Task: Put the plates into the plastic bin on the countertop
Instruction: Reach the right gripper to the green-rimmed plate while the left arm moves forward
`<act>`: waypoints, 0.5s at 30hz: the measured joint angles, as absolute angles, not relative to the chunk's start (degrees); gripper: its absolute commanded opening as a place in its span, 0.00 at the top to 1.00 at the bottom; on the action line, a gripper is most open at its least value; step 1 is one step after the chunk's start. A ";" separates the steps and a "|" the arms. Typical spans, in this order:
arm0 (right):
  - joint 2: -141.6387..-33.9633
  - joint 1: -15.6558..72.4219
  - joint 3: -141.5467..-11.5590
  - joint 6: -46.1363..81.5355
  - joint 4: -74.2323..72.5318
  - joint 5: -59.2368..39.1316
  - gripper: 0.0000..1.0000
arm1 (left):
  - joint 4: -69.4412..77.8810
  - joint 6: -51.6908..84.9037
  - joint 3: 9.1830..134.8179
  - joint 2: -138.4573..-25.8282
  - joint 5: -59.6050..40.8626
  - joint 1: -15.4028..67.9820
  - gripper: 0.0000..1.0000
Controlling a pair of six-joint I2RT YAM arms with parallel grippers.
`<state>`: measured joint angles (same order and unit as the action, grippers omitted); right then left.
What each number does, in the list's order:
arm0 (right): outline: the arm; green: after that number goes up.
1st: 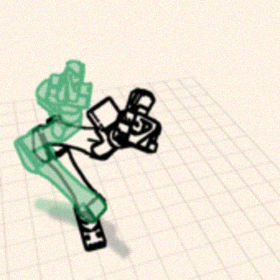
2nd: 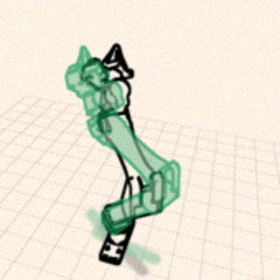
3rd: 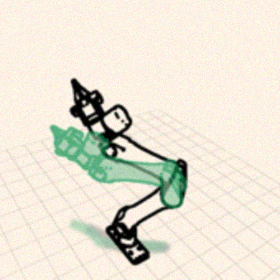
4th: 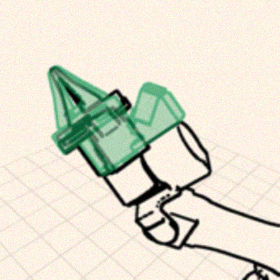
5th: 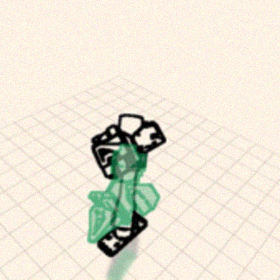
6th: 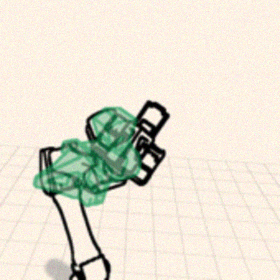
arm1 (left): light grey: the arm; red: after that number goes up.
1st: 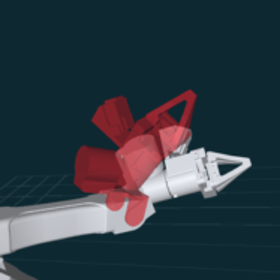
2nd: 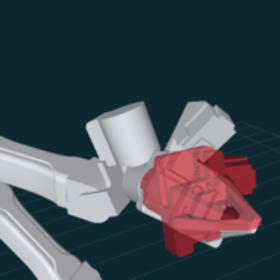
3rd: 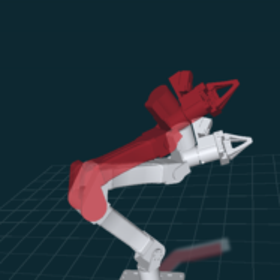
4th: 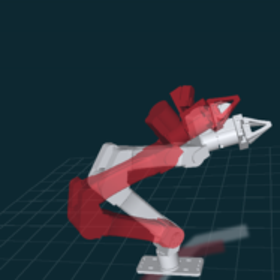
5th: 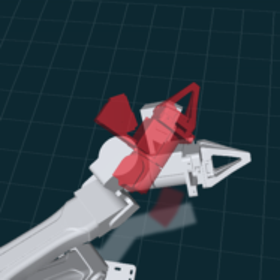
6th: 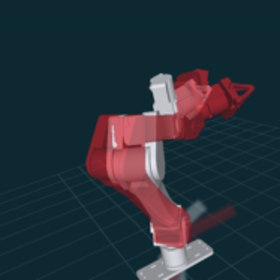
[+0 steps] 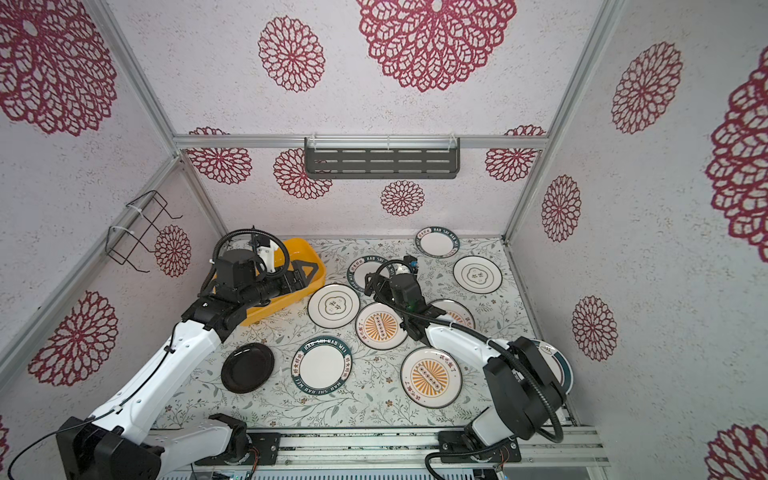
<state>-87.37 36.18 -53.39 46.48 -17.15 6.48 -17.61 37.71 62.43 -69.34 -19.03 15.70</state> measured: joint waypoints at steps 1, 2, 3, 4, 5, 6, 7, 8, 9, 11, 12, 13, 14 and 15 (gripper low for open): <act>-88.09 35.46 -54.02 46.44 -16.62 5.41 0.01 | -17.26 37.93 62.50 -69.87 -20.18 14.96 0.03; -89.23 34.30 -55.09 46.37 -15.75 3.79 0.01 | -16.62 38.26 62.39 -70.57 -22.04 14.31 0.03; -90.41 33.04 -56.18 46.33 -14.96 2.39 0.01 | -15.88 38.72 62.08 -71.24 -23.68 13.82 0.03; -91.46 31.86 -57.01 46.35 -14.48 1.19 0.01 | -14.92 39.29 61.54 -72.03 -25.63 13.23 0.03; -92.40 30.72 -57.69 46.41 -13.96 0.16 0.01 | -14.00 39.75 60.90 -72.79 -27.73 12.80 0.03; -93.17 29.85 -58.08 46.37 -13.65 -0.80 0.01 | -13.54 40.23 60.40 -73.63 -29.71 12.25 0.03; -93.89 28.97 -58.37 46.33 -13.28 -1.54 0.01 | -13.23 40.53 60.10 -74.59 -31.51 11.53 0.03; -94.50 28.14 -58.61 46.26 -12.91 -2.11 0.01 | -13.06 40.71 60.05 -75.57 -33.15 10.74 0.03; -95.11 27.46 -58.78 46.15 -12.64 -2.57 0.01 | -12.73 40.80 60.03 -76.38 -34.39 10.02 0.03; -96.77 26.00 -59.44 46.11 -12.49 -4.47 0.01 | -12.08 41.04 59.86 -77.62 -37.01 8.38 0.03; -97.71 25.32 -59.94 46.11 -12.56 -5.54 0.01 | -11.44 41.04 59.59 -77.82 -38.20 7.70 0.03; -98.74 24.73 -60.64 46.15 -12.67 -6.83 0.01 | -10.94 41.01 59.40 -77.91 -39.18 7.22 0.03; -100.42 23.90 -61.67 46.19 -13.02 -8.60 0.02 | -10.52 40.95 59.31 -77.91 -40.36 6.70 0.03; -101.95 23.16 -62.54 46.24 -13.54 -10.00 0.02 | -10.07 40.73 59.31 -77.91 -41.15 6.28 0.03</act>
<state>-101.95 23.16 -62.54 46.24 -13.54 -10.00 -10.07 40.73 59.31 -77.91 -41.15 6.28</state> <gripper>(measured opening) 0.986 0.972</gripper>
